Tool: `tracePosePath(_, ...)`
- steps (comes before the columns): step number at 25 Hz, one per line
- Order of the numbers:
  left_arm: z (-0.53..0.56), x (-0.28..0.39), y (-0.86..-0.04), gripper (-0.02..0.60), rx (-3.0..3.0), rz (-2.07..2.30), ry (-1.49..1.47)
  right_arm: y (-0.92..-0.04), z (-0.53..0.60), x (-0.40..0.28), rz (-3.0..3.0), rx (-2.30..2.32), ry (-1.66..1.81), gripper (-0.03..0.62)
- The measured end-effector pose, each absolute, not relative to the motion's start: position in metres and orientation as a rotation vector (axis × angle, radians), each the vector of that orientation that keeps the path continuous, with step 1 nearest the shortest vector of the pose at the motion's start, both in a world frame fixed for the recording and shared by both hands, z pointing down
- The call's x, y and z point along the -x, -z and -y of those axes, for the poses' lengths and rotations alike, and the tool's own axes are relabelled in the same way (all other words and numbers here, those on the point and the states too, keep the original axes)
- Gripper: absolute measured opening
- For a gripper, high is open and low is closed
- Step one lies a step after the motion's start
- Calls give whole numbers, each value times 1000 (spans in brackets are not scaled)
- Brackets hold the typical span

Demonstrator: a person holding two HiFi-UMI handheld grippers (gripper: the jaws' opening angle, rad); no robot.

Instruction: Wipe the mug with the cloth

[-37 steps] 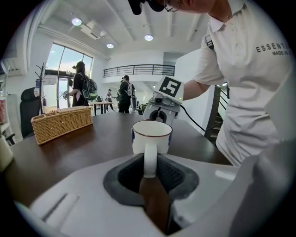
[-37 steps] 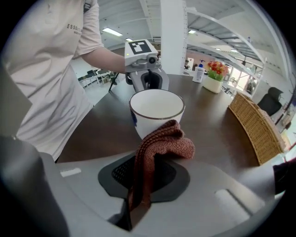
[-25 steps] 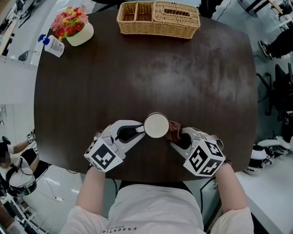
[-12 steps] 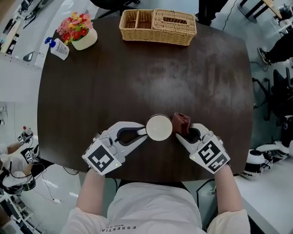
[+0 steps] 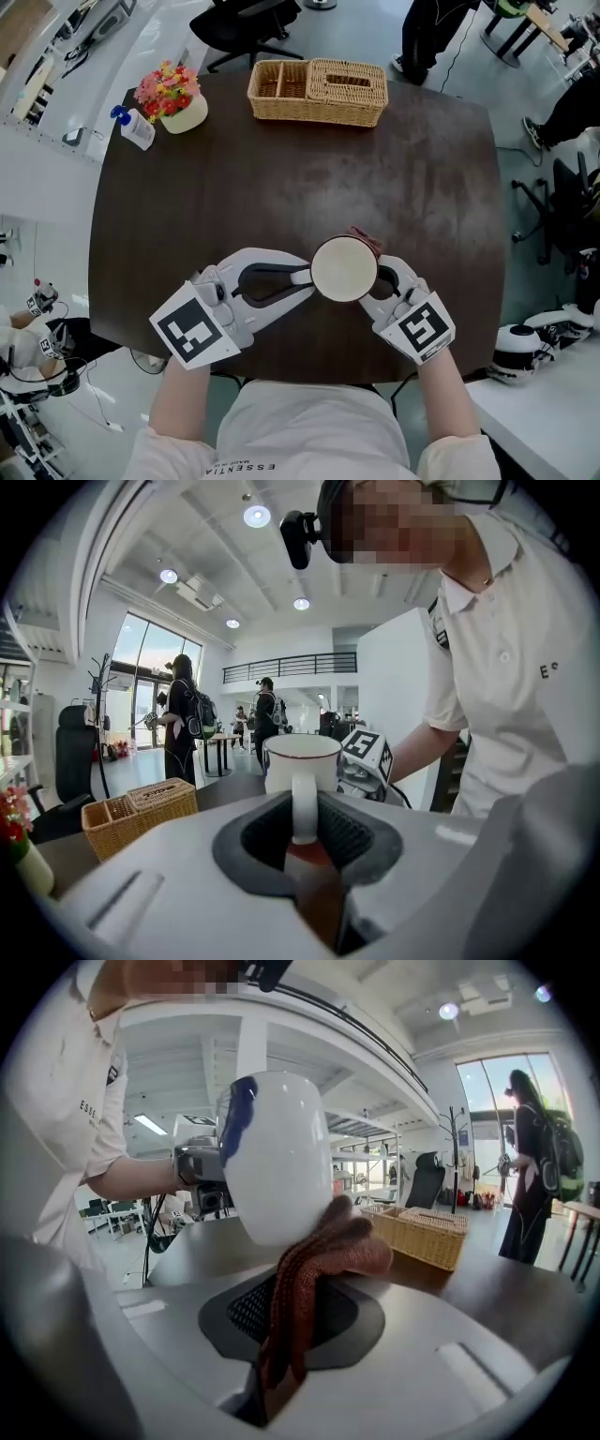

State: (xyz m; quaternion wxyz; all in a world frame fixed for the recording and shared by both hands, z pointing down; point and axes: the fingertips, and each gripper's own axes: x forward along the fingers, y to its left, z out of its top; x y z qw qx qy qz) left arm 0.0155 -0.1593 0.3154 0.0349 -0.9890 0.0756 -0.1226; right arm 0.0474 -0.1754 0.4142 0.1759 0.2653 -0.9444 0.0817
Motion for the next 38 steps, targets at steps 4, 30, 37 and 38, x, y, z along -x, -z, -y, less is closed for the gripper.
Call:
tracePosePath(4,160,-18,-315,74,3145,-246,317,-398,174,-37,2752,-758,-233,80)
tracePosePath(30,149,2,-365,75,3139,-220,379,-446,137,-62,2567,-668,-338,80)
tracePosePath(37,143,4,-427,74,3152,-250,450,-458,173,-97,2452,-981,-381,80)
tracePosePath(38,141,4,-436,74,3162,-250,458,-459,174,-97,2447,-1001,-389,80)
